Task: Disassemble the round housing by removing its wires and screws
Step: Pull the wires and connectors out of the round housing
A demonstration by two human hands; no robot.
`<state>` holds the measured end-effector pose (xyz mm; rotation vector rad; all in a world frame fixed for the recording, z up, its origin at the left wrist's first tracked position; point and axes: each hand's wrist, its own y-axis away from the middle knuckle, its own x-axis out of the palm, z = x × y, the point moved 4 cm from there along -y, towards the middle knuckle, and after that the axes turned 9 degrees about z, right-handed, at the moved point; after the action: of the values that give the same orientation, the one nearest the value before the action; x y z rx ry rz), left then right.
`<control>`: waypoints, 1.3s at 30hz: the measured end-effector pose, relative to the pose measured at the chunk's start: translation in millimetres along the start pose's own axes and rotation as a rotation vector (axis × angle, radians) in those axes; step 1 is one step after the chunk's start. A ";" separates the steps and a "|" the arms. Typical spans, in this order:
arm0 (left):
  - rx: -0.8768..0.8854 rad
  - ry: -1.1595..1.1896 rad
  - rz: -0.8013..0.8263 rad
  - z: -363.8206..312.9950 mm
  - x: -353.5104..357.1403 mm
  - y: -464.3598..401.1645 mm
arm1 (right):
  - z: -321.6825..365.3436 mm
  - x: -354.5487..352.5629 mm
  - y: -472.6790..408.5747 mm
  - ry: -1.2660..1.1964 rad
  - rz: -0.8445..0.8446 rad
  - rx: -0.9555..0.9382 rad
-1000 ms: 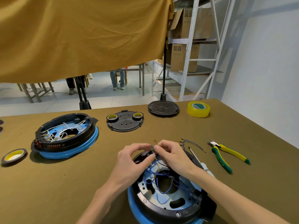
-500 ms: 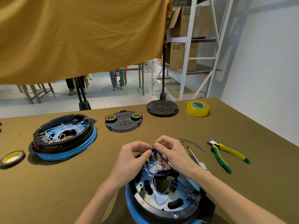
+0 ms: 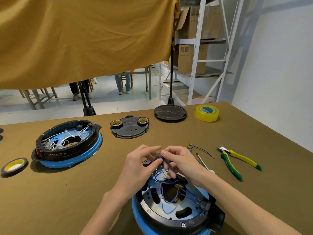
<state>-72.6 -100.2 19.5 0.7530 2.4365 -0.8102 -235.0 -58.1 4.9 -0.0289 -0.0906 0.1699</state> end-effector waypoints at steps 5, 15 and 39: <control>0.086 -0.077 -0.036 -1.9 -2.9 -1.1 | 2.0 0.6 1.8 -0.032 0.025 0.003; -0.057 -0.011 -0.009 17.0 5.2 0.0 | 11.7 -28.5 -0.1 0.158 -0.188 -0.082; -0.374 0.622 -0.050 66.1 22.1 9.8 | 10.9 -134.7 -26.9 1.195 -0.434 0.158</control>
<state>-66.5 -128.7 -44.5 0.8913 3.0330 -0.1128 -363.7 -107.2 4.9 0.0497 1.1025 -0.2923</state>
